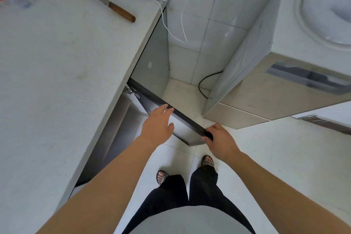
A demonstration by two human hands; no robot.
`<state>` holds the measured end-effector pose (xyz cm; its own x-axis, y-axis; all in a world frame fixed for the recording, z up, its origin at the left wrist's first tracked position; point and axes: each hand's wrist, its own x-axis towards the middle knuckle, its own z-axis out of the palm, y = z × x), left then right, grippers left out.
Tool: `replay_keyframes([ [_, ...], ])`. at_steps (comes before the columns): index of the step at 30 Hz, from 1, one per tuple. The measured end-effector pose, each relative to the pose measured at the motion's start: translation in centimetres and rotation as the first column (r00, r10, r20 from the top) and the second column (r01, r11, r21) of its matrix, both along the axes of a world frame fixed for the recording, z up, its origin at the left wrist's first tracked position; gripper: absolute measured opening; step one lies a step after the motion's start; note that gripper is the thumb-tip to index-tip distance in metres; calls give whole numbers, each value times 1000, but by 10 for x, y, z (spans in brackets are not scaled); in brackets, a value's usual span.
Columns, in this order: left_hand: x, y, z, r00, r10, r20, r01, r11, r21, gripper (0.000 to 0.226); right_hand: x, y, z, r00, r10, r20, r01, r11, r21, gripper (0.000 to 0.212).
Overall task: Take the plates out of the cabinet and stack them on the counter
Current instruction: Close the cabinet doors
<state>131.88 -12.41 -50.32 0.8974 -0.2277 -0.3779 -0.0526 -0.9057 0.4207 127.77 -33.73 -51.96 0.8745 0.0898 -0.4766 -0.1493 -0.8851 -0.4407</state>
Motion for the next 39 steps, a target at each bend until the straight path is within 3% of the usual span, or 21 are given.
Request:
replay_keyframes([
  [5,-8,-9,-12,997,-29,-65,29,1000,-1,53,-17,14,-2,999,-46,5,46,999,16,32],
  [10,-19,-13,-31,991,-120,-55,128,973,192,58,-17,16,-2,999,-50,-13,50,999,21,33],
  [16,-19,-8,-28,992,-122,-15,123,981,147,51,13,9,6,997,-76,11,75,996,42,36],
  [21,-29,-6,-26,999,-38,-3,38,992,120,50,62,16,12,996,70,54,-72,997,40,36],
  [25,-38,-12,-29,993,120,4,-120,988,99,52,95,34,8,965,254,58,-258,963,75,34],
  [29,-46,-28,-26,936,347,-52,-344,937,52,59,124,49,5,853,515,78,-521,848,98,31],
  [32,-55,-41,-23,847,525,-77,-528,849,-19,63,145,58,7,750,657,80,-662,742,108,30],
  [36,-65,-59,-21,603,787,-129,-797,599,-73,69,154,78,9,533,839,111,-846,526,87,31],
  [39,-70,-70,-20,416,896,-156,-909,403,-110,57,148,92,12,326,935,142,-945,321,59,33],
])
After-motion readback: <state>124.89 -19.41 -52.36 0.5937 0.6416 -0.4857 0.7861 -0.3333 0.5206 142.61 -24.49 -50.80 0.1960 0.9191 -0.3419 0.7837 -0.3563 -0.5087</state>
